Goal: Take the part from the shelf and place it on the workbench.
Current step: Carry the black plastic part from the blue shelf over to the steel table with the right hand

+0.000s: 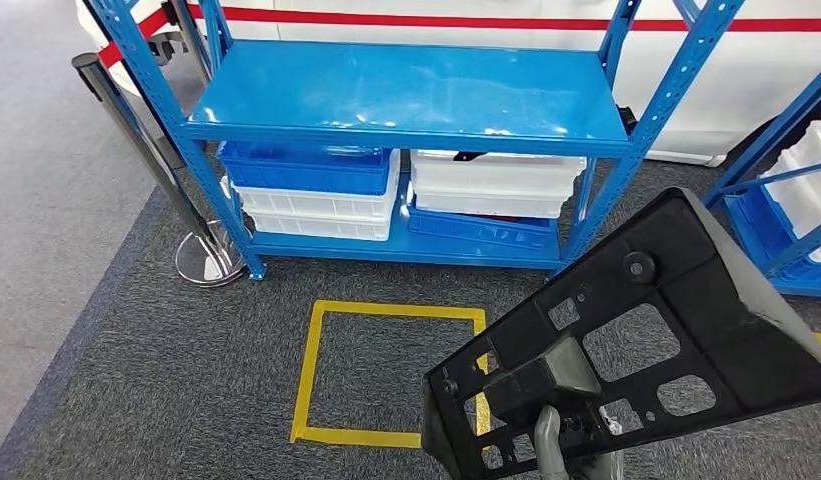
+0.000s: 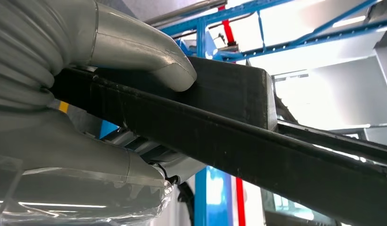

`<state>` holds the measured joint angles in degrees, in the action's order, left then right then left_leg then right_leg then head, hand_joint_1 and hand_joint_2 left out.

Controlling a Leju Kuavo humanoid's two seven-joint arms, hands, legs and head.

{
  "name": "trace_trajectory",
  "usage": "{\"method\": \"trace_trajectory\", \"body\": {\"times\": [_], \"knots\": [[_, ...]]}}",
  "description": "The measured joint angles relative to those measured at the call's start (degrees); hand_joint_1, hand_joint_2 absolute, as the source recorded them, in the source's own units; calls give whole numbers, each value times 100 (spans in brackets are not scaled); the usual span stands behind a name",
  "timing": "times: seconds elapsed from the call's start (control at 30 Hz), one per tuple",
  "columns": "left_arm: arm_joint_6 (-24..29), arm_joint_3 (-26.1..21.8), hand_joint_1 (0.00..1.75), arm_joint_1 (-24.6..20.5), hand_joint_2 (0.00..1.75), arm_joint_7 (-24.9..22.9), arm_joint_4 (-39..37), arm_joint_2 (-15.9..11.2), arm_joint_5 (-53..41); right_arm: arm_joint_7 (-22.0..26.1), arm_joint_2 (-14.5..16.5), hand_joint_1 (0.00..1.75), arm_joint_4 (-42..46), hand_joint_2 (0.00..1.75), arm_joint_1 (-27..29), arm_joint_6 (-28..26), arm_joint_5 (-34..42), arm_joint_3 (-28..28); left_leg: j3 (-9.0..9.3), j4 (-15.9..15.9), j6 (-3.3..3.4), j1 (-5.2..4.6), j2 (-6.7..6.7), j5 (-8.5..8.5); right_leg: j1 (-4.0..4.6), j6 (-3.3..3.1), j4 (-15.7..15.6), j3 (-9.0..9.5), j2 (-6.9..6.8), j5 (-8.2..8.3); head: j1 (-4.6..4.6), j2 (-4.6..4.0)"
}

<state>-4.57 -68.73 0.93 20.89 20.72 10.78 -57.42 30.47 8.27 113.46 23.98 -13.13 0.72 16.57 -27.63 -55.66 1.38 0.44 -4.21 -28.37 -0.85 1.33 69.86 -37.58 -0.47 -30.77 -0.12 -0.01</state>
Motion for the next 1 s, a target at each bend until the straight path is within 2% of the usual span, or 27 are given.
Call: {"method": "trace_trajectory", "body": {"times": [0.07,0.1,0.13,0.2,0.23,0.3,0.33,0.37,0.4,0.43,0.47,0.5,0.53,0.57,0.6,0.63,0.67,0.7,0.73,0.77,0.8,0.87,0.9,0.93,0.97,1.0], "knots": [[10,-8,0,-2,0,-4,1,5,-3,-1,0,175,-3,175,12,-11,10,-3,-15,-67,-43,-17,-97,-24,31,-47,-776,462,-255,240,3,0],[17,-17,0,-2,0,-6,2,7,-9,-1,1,175,-3,175,20,-17,18,-8,-24,-100,-72,-32,-145,-36,55,-87,-1018,584,-361,287,1,0],[23,-27,0,-3,0,-9,2,8,-20,-2,1,175,-4,175,36,-20,26,-19,-35,-125,-99,-47,-194,-44,83,-126,-1124,617,-422,283,-1,1],[30,-43,0,-17,0,-15,3,10,-64,-2,4,175,-4,175,105,-10,40,-60,-46,-140,-147,-61,-308,-55,93,-202,-1139,577,-325,302,-5,1],[31,-50,0,-29,0,-18,5,11,-89,-2,12,175,-3,175,150,2,45,-90,-55,-167,-174,-52,-277,-96,84,-238,-1159,566,-264,321,-4,1],[30,-78,0,-38,0,-24,11,23,-145,-2,41,175,-2,175,218,35,50,-141,-184,-477,-228,-18,-3,-339,50,-314,-1197,548,-142,368,-21,0],[29,-101,0,-28,0,-27,13,30,-172,-1,60,175,-2,175,246,51,50,-158,-324,-805,-250,3,184,-532,44,-338,-1200,534,-80,383,-33,0],[28,-123,0,-14,0,-31,13,36,-199,-2,78,175,-2,175,271,71,50,-178,-499,-1205,-266,13,300,-722,43,-353,-1198,519,-7,394,-43,0],[27,-144,0,0,0,-37,13,37,-230,-4,97,175,-3,175,304,94,50,-203,-658,-1562,-278,18,348,-846,44,-360,-1192,509,72,402,-45,0],[24,-159,0,9,0,-41,13,37,-262,-5,116,175,-3,175,338,118,49,-234,-751,-1766,-284,21,366,-866,46,-362,-1182,501,153,407,-45,1],[18,-172,0,11,0,-46,14,37,-296,-9,137,175,-4,175,370,145,48,-269,-747,-1752,-284,23,374,-769,46,-361,-1167,498,234,409,-45,1],[10,-185,0,10,0,-50,14,37,-340,-11,161,175,-4,175,394,178,43,-304,-640,-1510,-277,27,400,-574,45,-359,-1149,496,316,409,-45,1],[2,-200,0,9,0,-52,15,37,-380,-12,186,175,-3,175,411,213,36,-338,-473,-1130,-267,38,494,-349,43,-352,-1131,492,393,410,-45,1],[-9,-222,0,9,0,-55,15,37,-421,-13,215,175,-3,175,419,250,25,-372,-320,-763,-253,51,665,-186,50,-335,-1106,476,469,413,-45,1],[-18,-247,0,10,0,-56,15,37,-463,-10,241,175,-2,175,423,288,7,-403,-205,-467,-240,63,820,-97,52,-306,-1085,445,547,424,-44,1],[-28,-269,0,10,0,-59,15,37,-493,-7,263,175,-2,175,430,320,-11,-429,-155,-310,-227,69,936,-77,48,-264,-1073,404,618,444,-44,0],[-38,-287,0,9,0,-62,15,37,-518,-4,282,175,-2,175,443,344,-28,-451,-147,-263,-211,64,968,-96,40,-213,-1070,362,694,472,-43,0],[-45,-295,0,6,0,-63,15,40,-539,-1,299,175,-2,175,463,362,-44,-473,-144,-231,-184,68,902,-85,32,-161,-1080,325,765,506,-43,0],[-54,-298,0,-1,0,-64,16,45,-556,0,313,175,-1,175,486,373,-56,-498,-145,-212,-150,72,820,-55,25,-120,-1073,296,768,515,-42,0],[-61,-301,0,-8,0,-63,17,49,-578,2,324,175,0,175,505,384,-64,-522,-143,-181,-108,80,741,-20,30,-86,-1014,252,675,471,-22,1],[-67,-306,0,-10,0,-61,19,54,-598,2,330,175,1,175,513,397,-70,-544,-148,-148,-66,88,651,10,39,-59,-858,170,523,355,3,1],[-75,-325,0,-1,0,-56,21,54,-626,1,336,175,1,175,514,428,-74,-574,-169,-132,-22,67,468,34,31,-10,-231,-115,193,-32,50,1],[-77,-339,0,5,0,-55,23,54,-637,0,337,175,0,175,516,440,-74,-586,-182,-136,-16,52,366,34,19,14,119,-262,126,-196,55,1],[-78,-355,0,6,0,-54,25,53,-657,0,338,175,-1,175,522,448,-74,-600,-192,-140,-16,42,269,34,7,32,350,-346,94,-272,55,1],[-73,-368,0,2,0,-54,26,52,-685,1,339,175,-1,175,530,452,-72,-616,-197,-142,-18,35,178,32,0,40,385,-326,73,-243,55,1],[-54,-379,0,-8,0,-43,27,50,-708,2,340,175,-1,175,537,464,-60,-632,-199,-145,-22,30,99,30,-2,38,200,-191,42,-123,56,1]]}}
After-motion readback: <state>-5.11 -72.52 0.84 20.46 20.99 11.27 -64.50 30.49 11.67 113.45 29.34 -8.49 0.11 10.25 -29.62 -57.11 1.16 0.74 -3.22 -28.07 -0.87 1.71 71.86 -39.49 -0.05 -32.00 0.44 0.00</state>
